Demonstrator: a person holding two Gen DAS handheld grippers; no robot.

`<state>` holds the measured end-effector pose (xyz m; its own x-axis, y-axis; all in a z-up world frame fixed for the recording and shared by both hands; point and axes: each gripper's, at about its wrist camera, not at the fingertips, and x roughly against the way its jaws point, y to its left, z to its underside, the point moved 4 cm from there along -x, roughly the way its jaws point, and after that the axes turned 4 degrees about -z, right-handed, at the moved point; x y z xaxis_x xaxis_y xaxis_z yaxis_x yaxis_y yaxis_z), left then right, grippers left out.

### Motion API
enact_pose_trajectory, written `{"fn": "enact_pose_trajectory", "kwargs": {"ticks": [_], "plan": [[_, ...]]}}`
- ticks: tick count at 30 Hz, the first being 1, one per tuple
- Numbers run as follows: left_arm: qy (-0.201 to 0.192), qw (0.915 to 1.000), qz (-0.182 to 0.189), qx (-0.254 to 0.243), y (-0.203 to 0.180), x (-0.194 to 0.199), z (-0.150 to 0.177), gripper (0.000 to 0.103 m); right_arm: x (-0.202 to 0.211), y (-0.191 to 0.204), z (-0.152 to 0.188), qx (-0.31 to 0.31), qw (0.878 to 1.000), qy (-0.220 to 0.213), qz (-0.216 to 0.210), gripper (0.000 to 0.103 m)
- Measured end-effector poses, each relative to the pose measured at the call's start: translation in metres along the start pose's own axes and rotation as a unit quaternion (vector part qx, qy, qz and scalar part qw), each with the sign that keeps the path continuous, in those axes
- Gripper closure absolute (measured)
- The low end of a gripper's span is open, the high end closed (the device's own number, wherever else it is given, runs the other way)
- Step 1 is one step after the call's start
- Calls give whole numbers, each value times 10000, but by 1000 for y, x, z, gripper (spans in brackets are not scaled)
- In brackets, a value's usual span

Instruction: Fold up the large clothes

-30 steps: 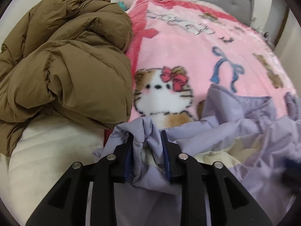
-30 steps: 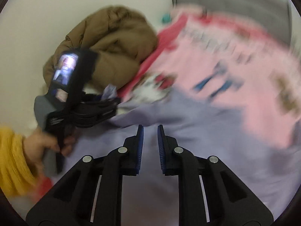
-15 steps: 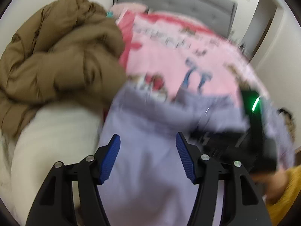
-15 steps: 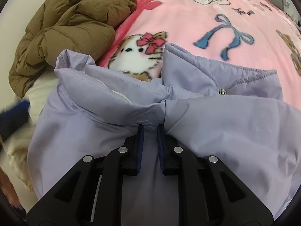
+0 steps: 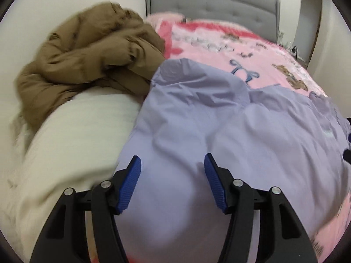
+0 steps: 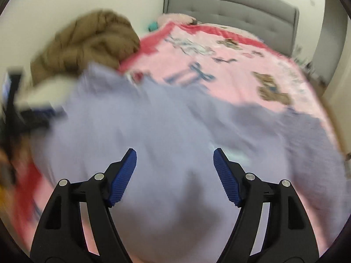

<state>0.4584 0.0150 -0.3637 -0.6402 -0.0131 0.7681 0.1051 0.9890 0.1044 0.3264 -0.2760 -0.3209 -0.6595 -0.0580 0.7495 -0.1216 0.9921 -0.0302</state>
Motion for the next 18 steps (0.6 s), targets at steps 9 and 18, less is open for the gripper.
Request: {"fn": "enact_pose_trajectory", "kwargs": {"ticks": [9, 18], "plan": [[-679, 9913, -109, -1119, 2, 35, 86, 36, 31, -56, 122, -301, 9961, 537, 637, 19], [-469, 9942, 95, -960, 12, 10, 88, 14, -35, -77, 144, -470, 9922, 1102, 336, 17]]}}
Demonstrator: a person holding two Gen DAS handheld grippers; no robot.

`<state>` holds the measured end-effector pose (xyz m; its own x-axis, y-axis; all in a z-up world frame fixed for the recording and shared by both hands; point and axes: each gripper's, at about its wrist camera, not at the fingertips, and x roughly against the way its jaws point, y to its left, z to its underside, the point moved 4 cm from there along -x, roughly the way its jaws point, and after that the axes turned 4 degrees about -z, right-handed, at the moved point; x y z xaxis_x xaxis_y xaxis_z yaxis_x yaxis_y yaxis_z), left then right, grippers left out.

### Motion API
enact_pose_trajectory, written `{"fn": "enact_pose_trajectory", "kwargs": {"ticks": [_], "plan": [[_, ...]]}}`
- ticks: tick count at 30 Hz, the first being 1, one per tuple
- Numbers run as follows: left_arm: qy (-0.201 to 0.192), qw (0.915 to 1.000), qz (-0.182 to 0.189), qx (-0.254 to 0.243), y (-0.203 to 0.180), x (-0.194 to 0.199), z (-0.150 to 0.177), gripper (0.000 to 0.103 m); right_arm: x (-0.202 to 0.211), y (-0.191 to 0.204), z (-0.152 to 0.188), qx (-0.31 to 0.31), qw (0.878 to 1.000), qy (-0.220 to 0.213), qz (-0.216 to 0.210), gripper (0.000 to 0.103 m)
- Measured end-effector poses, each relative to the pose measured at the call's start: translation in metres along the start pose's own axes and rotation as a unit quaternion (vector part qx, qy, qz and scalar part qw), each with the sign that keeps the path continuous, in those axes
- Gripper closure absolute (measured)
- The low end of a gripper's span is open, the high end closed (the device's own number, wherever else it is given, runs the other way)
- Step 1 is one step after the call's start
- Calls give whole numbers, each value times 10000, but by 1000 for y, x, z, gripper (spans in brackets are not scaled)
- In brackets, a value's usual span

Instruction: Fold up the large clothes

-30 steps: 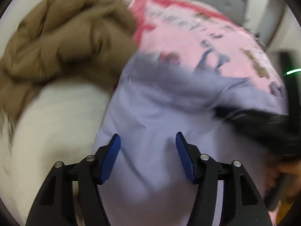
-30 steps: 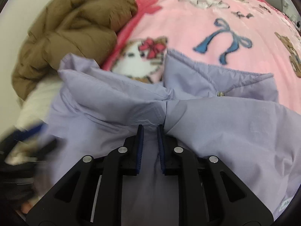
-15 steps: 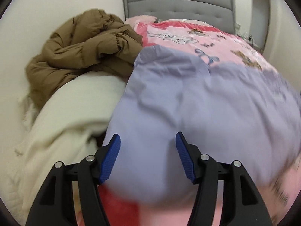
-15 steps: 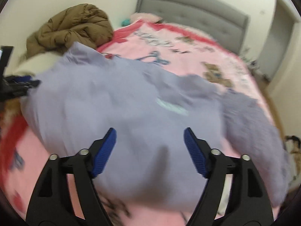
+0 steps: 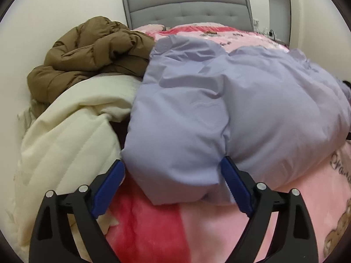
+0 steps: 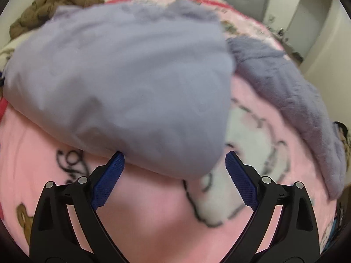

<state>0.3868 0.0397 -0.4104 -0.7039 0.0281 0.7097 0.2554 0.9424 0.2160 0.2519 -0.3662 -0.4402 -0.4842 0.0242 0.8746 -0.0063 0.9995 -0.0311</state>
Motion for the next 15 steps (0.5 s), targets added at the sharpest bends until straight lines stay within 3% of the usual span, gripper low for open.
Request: {"fn": "enact_pose_trajectory", "kwargs": {"ticks": [1, 3, 5, 6, 8, 11, 15], "plan": [[12, 10000, -20, -59, -2, -2, 0, 14, -6, 0, 0, 2, 9999, 73, -74, 22], [33, 9999, -79, -110, -5, -6, -1, 13, -15, 0, -2, -49, 9997, 241, -96, 56], [95, 9999, -72, -83, -5, -9, 1, 14, -11, -4, -7, -363, 9984, 191, -384, 74], [151, 9999, -58, -57, -6, -10, 1, 20, -8, -6, -10, -463, 9979, 186, -417, 78], [328, 9994, 109, -20, -16, -8, 1, 52, 0, -5, -16, -404, 9987, 164, -257, 82], [481, 9986, 8, -200, -40, 3, -5, 77, 13, -9, -29, -235, 9990, 179, 340, 85], [572, 9950, 514, 635, -48, 26, -18, 87, 19, -44, -44, -781, 9954, 124, 541, 87]]}}
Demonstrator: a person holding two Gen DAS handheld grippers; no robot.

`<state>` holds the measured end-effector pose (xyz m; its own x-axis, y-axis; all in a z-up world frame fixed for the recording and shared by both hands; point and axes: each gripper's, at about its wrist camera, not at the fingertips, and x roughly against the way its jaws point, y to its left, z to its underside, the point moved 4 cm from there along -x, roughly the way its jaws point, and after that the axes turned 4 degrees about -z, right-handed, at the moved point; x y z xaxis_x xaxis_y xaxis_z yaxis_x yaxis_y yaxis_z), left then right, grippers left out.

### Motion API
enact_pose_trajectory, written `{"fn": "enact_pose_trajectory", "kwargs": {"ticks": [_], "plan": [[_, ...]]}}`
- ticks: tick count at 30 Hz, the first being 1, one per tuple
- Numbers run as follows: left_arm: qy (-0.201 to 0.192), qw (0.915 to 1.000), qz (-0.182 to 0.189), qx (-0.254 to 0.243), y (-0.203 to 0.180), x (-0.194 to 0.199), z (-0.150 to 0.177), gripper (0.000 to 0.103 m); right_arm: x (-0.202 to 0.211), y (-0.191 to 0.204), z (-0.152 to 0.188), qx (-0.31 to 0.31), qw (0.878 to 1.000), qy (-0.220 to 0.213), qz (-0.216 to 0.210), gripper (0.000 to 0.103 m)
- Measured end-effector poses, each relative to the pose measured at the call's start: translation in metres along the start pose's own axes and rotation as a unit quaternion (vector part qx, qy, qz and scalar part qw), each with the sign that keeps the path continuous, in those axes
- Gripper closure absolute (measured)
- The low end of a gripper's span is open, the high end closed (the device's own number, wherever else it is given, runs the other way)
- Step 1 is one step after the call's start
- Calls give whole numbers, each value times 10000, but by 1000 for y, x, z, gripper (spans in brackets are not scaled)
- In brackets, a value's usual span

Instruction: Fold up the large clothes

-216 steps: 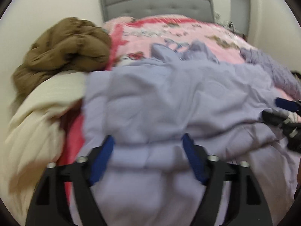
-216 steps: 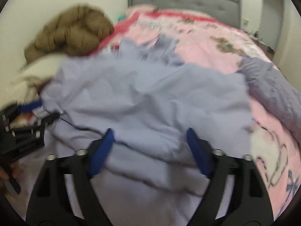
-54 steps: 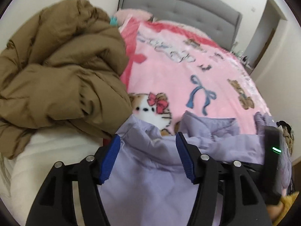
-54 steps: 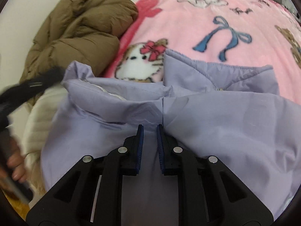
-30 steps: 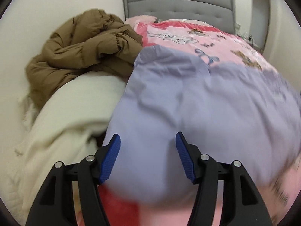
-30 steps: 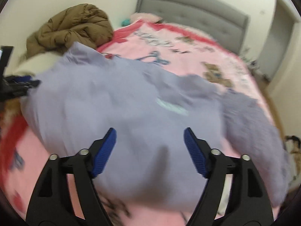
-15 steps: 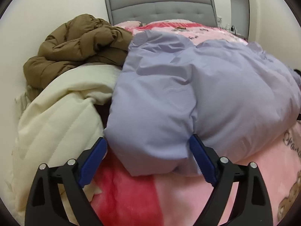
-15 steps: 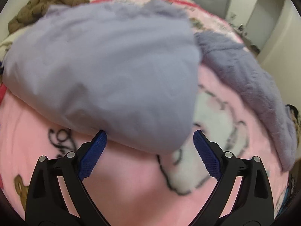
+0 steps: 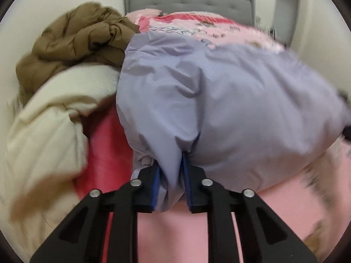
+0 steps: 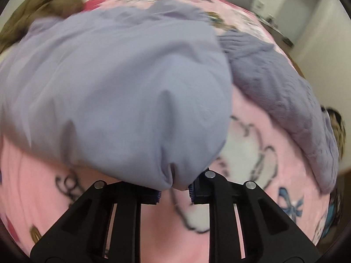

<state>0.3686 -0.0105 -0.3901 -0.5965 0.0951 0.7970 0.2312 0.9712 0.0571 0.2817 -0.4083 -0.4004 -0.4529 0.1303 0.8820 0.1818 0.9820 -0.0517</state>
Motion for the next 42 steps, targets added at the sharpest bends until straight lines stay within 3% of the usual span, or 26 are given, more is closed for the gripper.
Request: {"fn": "enact_pose_trajectory", "kwargs": {"ticks": [3, 6, 7, 8, 9, 12, 14, 18, 19, 20, 21, 22, 23, 25, 28, 30, 34, 39, 42], "plan": [[-153, 9994, -141, -286, -19, 16, 0, 86, -4, -14, -9, -223, 9997, 94, -23, 87], [-197, 9973, -451, -537, -11, 16, 14, 58, -16, -15, -10, 223, 9991, 369, -21, 84], [-219, 9969, -441, -607, -4, 14, 20, 39, -18, -14, -8, 342, 9986, 412, 28, 84], [-229, 9964, -322, -747, 5, 13, 26, 28, -18, -14, -7, 398, 9983, 421, 64, 81], [-263, 9956, -197, -876, 13, 13, 30, 28, -17, -16, -3, 397, 9983, 426, 47, 80], [-447, 9890, 130, -1407, 26, 12, 37, 28, -15, -18, -2, 322, 9988, 357, -60, 78], [-458, 9821, 435, -1775, 25, 6, 36, 28, -15, -16, -2, 479, 9983, 316, 89, 76], [-84, 9703, 1043, -2181, 17, -20, 38, 28, -11, -13, 5, 467, 9981, 338, 226, 75], [7, 9681, 1070, -2267, 16, -25, 41, 35, -10, -14, 6, 403, 9984, 332, 194, 75], [72, 9644, 1055, -2423, 13, -29, 45, 52, -10, -15, 5, 353, 9988, 315, 153, 75], [64, 9619, 1029, -2534, 11, -28, 47, 53, -10, -16, 5, 324, 9989, 304, 121, 75], [9, 9606, 993, -2594, 9, -26, 49, 66, -10, -15, 6, 310, 9991, 296, 61, 77], [-4, 9598, 985, -2629, 9, -22, 50, 71, -10, -14, 6, 342, 9990, 294, -51, 83], [-78, 9615, 949, -2579, 12, -12, 48, 79, -5, -11, 5, 416, 9985, 311, -160, 88], [-520, 9744, 889, -2000, 26, 28, 25, 85, 24, -3, -3, 417, 9986, 63, -323, 90], [-574, 9806, 821, -1685, 39, 51, 11, 86, 43, 3, -5, 407, 9980, -4, -480, 91], [-201, 9856, 929, -1399, 52, 71, 14, 88, 62, 14, 15, 746, 9955, 219, -537, 92], [492, 9790, 1236, -1544, 57, 88, 49, 88, 78, 7, 66, 474, 9943, 699, -658, 92], [1100, 9743, 1119, -1615, 53, 71, 84, 85, 62, 12, 93, 521, 9906, 1109, -613, 90]]}}
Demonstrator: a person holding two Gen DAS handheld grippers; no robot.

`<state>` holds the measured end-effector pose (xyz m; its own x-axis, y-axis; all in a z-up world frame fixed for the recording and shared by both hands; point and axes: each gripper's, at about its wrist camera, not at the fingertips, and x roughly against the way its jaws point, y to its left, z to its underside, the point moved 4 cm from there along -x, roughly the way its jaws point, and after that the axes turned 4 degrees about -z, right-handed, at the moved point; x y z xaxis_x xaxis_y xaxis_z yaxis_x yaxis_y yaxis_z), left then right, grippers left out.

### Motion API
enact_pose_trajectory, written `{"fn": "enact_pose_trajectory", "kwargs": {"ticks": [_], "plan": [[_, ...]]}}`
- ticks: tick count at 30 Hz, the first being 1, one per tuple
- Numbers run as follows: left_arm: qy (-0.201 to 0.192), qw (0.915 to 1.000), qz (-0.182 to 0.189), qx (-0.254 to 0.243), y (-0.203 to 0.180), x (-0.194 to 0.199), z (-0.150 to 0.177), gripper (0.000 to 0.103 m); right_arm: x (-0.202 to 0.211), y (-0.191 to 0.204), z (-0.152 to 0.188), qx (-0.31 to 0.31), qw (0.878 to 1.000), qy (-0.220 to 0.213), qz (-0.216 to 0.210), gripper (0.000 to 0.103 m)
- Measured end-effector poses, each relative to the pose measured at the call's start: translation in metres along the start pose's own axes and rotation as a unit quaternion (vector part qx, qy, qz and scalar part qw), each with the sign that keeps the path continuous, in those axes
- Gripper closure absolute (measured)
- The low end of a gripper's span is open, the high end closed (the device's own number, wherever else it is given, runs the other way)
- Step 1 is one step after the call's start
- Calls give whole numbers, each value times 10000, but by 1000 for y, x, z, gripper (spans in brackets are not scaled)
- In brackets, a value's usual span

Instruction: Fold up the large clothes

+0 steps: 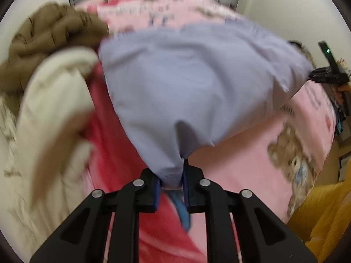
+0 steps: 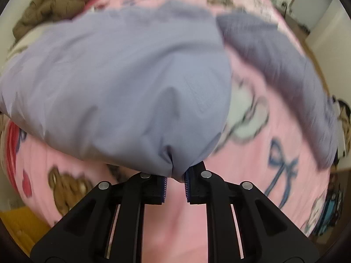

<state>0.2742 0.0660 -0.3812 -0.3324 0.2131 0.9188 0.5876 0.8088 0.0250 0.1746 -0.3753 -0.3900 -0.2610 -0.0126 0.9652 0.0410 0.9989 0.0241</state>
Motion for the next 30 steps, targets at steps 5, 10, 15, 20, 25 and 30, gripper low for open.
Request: {"fn": "enact_pose_trajectory", "kwargs": {"ticks": [5, 10, 15, 20, 25, 30], "plan": [[327, 9990, 285, 109, 7, -13, 8, 61, 0, -7, 7, -234, 9995, 20, -196, 69], [457, 9989, 46, -68, 16, 20, 10, 12, 32, -15, 12, -234, 9990, -160, -341, 36], [87, 9997, -39, -242, 21, 38, -21, 11, 69, -16, -7, -394, 9909, -961, -853, 19], [-79, 9973, 495, 542, 45, -12, -61, 10, 70, -29, -60, -823, 9758, -1537, -1321, 8], [-213, 9830, 927, 1569, 77, -53, -88, 10, 5, -58, -108, -1152, 9701, -819, -1974, 8], [135, 9739, 1236, 1897, 81, -84, -101, 10, -50, -66, -117, -1118, 9729, -120, -2022, 8]]}}
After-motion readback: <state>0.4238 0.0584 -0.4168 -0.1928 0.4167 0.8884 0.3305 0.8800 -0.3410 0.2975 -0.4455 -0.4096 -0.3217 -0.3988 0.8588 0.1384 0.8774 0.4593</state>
